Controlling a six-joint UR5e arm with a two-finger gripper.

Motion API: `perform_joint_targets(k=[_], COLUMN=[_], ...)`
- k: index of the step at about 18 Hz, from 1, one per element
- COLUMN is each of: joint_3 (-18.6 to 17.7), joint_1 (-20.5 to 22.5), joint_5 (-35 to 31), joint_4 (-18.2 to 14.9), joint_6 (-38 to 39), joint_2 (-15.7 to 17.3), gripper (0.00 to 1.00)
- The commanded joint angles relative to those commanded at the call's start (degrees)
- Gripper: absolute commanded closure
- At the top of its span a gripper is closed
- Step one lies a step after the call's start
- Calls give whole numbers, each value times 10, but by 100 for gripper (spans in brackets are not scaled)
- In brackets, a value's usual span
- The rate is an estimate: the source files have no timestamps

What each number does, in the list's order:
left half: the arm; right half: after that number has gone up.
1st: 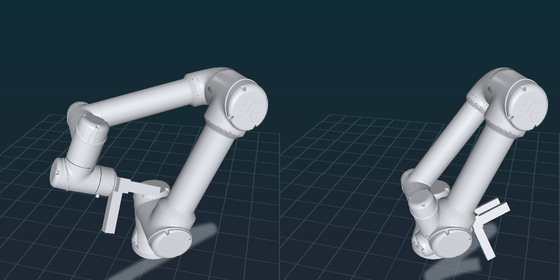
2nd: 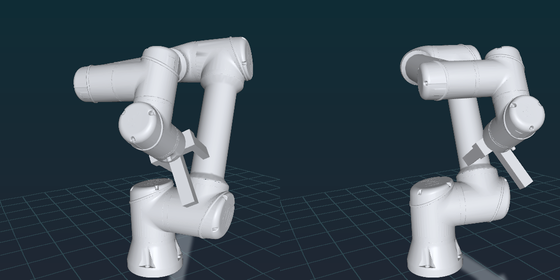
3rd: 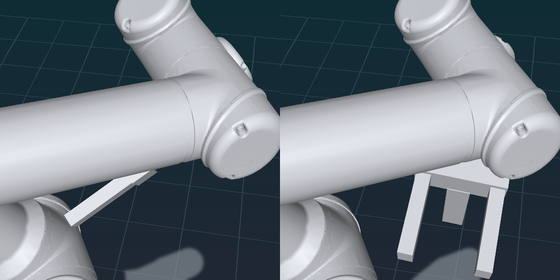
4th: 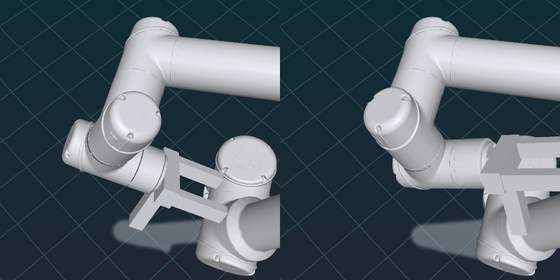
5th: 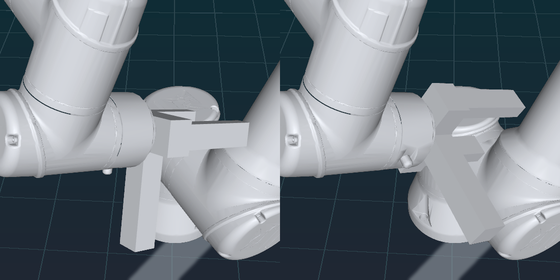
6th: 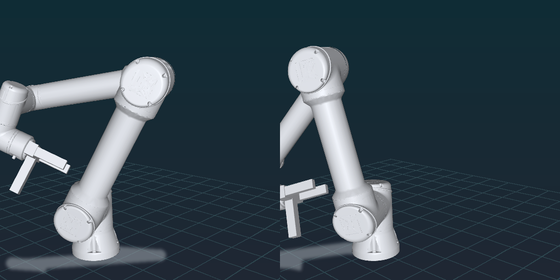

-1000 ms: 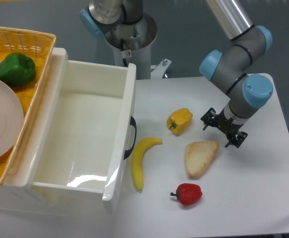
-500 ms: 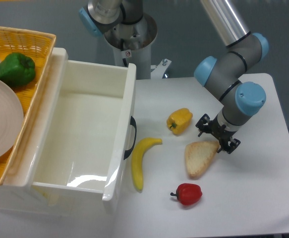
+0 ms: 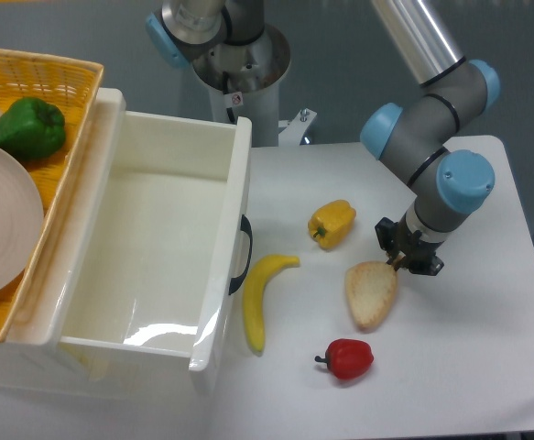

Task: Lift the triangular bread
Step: 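Close the gripper on the corner of the triangular bread slice, then lift the gripped bread slice up off the table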

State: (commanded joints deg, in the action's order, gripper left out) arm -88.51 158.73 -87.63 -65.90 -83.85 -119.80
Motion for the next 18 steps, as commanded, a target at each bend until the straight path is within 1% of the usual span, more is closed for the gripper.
perform_joint_targets(k=[3,5,7,8,12,15,18], joint_3=[47,69,86,96,151,176,177], joint_1=[6,11,14,14,20,21,21], joint_5=[-4,-18,-18,-19,-18,-18,-22], joint_4=[-60,-73,-82,-91,-151,-177,-176], joint_6=[-1,-2,-2,-2,-5,-6,-7], joint_2=[-1,-1,-2,-3,-12,-18,-19], gripper=[100,100,100,100,100,100,100])
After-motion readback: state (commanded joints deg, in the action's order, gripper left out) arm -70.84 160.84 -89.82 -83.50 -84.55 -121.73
